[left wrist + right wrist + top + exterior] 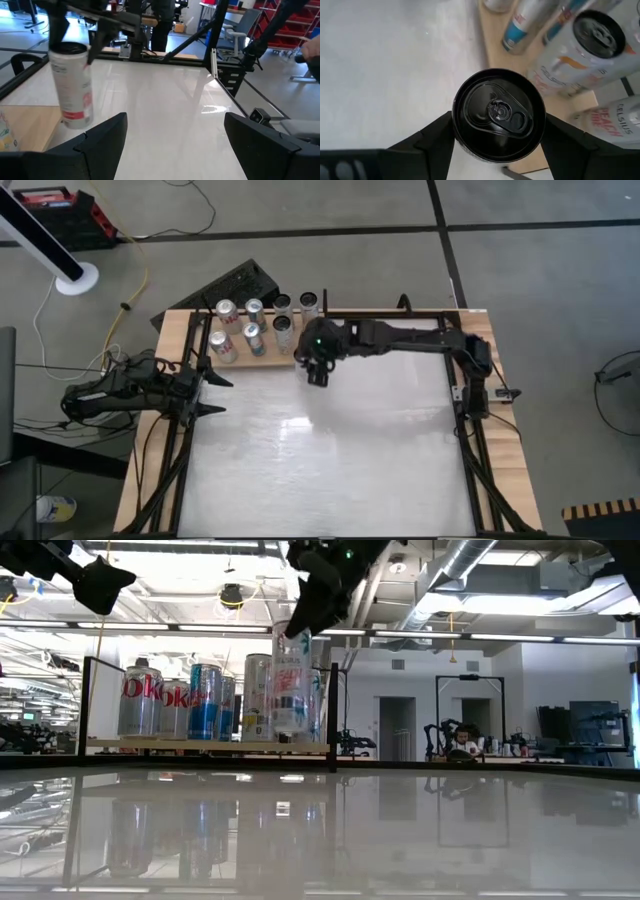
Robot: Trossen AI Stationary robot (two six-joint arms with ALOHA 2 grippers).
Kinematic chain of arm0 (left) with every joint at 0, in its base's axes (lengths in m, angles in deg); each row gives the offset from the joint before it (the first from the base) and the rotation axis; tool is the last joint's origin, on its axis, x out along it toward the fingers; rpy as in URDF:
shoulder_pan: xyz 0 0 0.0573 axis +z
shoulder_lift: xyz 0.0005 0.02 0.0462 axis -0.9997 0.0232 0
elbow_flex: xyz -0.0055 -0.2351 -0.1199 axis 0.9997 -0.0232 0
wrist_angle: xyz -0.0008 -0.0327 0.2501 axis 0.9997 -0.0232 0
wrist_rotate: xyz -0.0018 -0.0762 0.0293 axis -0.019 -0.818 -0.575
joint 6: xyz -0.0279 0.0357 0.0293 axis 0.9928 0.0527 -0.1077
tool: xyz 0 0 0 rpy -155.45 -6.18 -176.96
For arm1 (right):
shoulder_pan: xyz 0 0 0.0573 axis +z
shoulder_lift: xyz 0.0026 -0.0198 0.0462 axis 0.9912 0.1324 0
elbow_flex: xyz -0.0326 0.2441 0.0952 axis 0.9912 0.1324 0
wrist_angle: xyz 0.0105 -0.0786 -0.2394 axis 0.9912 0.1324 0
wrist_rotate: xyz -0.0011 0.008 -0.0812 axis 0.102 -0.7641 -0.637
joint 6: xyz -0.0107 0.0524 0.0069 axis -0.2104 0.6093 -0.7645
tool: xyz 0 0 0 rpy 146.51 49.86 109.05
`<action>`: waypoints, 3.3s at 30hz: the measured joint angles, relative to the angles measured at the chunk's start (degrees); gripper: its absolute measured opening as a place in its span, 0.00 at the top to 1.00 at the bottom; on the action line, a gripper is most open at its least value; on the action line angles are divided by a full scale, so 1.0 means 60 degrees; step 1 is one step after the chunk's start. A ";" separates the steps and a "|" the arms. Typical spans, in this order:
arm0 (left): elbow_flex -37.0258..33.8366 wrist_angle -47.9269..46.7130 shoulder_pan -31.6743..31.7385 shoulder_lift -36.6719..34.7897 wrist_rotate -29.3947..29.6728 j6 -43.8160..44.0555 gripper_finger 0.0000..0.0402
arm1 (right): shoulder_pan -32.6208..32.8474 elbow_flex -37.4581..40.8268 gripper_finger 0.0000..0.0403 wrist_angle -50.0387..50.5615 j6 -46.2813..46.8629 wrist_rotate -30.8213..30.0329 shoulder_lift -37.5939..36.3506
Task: Place canned beverage on shelf
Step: Put the white and pink soda can aligned with the other white and pink soda can on the shelf
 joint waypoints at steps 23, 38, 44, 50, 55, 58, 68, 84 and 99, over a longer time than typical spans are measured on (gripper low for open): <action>0.0000 -0.0010 0.0000 0.0000 0.0265 0.0060 0.21 | -0.2035 0.0012 0.32 -0.0488 -0.0931 0.1364 0.0176; 0.0000 -0.0010 0.0004 0.0000 0.0273 0.0066 0.21 | -0.2199 0.0007 0.32 -0.0483 -0.1072 0.1395 0.0191; 0.0000 -0.0010 0.0000 0.0000 0.0273 0.0066 0.21 | -0.2199 0.0007 0.32 -0.0514 -0.1083 0.1395 0.0197; 0.0000 -0.0013 0.0003 0.0000 0.0273 0.0066 0.21 | -0.2217 0.0007 0.32 -0.0487 -0.1017 0.1395 0.0197; 0.0000 -0.0013 0.0000 0.0000 0.0273 0.0066 0.21 | -0.2221 0.0007 0.32 -0.0590 -0.1011 0.1391 0.0200; 0.0000 -0.0011 0.0001 0.0000 0.0273 0.0066 0.21 | -0.2221 0.0007 0.32 -0.0669 -0.0948 0.1391 0.0200; 0.0000 -0.0010 0.0001 0.0000 0.0273 0.0066 0.21 | -0.2275 0.0062 0.32 -0.0584 -0.0824 0.1389 0.0211; 0.0000 -0.0011 0.0000 0.0000 0.0273 0.0066 0.21 | -0.2275 0.0062 0.32 -0.0624 -0.0802 0.1391 0.0211; 0.0000 -0.0012 0.0001 0.0000 0.0269 0.0066 0.21 | -0.2273 0.0062 0.32 -0.0619 -0.0737 0.1388 0.0211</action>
